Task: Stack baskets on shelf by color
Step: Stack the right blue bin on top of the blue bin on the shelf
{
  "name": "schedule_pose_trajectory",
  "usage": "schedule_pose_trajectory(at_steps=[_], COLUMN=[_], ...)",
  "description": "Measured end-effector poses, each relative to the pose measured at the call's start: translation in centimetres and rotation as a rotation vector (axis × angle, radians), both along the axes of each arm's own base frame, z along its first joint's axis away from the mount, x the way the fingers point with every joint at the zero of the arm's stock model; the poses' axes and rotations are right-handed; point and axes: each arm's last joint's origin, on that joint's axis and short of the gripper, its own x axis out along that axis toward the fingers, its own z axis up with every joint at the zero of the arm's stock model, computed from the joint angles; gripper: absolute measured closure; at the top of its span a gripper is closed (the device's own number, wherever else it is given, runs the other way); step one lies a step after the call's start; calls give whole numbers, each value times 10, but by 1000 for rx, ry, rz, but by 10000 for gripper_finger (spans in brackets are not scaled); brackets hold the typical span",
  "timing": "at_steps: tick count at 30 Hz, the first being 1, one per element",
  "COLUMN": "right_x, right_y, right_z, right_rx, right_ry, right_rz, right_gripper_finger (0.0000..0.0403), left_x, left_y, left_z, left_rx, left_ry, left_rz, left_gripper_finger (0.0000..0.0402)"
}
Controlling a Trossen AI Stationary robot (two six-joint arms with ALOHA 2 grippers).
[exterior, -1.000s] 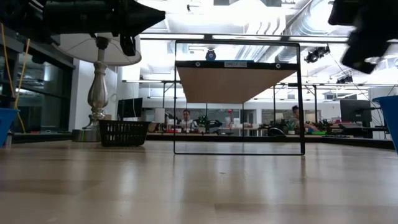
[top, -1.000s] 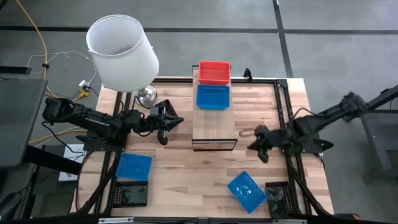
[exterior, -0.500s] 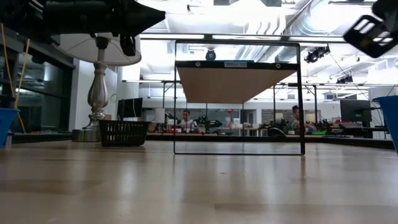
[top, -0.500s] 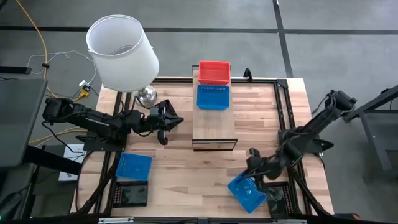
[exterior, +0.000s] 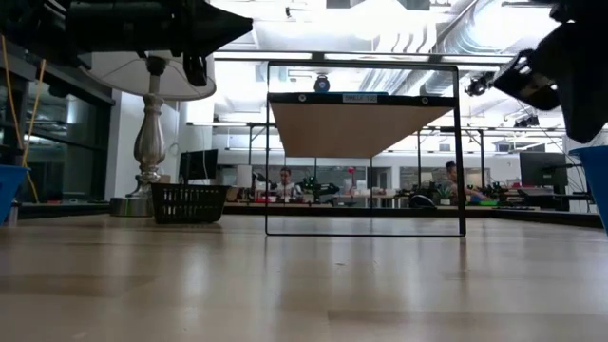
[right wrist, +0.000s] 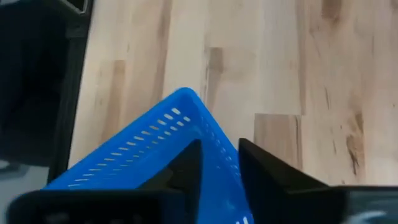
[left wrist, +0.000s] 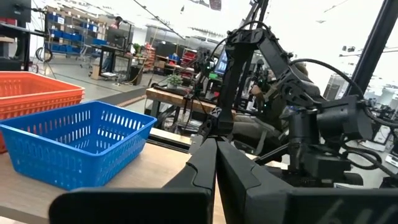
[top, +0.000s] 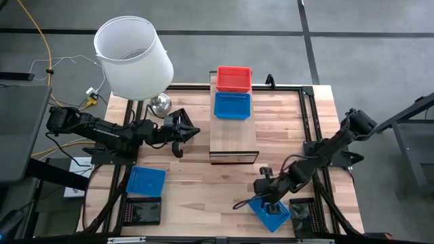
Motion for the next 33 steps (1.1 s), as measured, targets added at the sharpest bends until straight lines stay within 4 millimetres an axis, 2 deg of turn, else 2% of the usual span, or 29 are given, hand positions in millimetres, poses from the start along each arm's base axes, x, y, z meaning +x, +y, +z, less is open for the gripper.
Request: schedule_pose_trajectory(at_steps=[5,10,15,17,19,21,22,25,27,30,33], right_x=[1,3,6,5,5,5,6,8,9,16,26], right_y=[1,1,2,2,1,0,0,-2,-2,-1,-5], right_z=[-8,-26,-35,-34,-30,-21,-15,9,28,60,88], right_rx=[-76,-157,-187,-174,-156,-132,-114,-48,-9,74,83], right_ry=[96,165,185,186,183,167,151,88,33,-102,-252], right_rz=[45,82,121,125,130,121,109,61,52,45,53], right_gripper_finger=[246,234,251,277,321,375,388,385,396,397,401], left_x=[0,0,0,0,0,0,0,0,0,0,0], left_y=[0,0,0,0,0,0,0,0,0,0,0], left_z=[0,0,0,0,0,0,0,0,0,0,0], left_rx=[0,0,0,0,0,0,0,-1,-1,7,7], left_ry=[3,3,3,3,3,3,3,3,3,5,5], left_rz=[0,0,0,1,1,2,2,3,4,5,5], left_gripper_finger=[402,401,402,402,402,402,401,402,402,401,401])
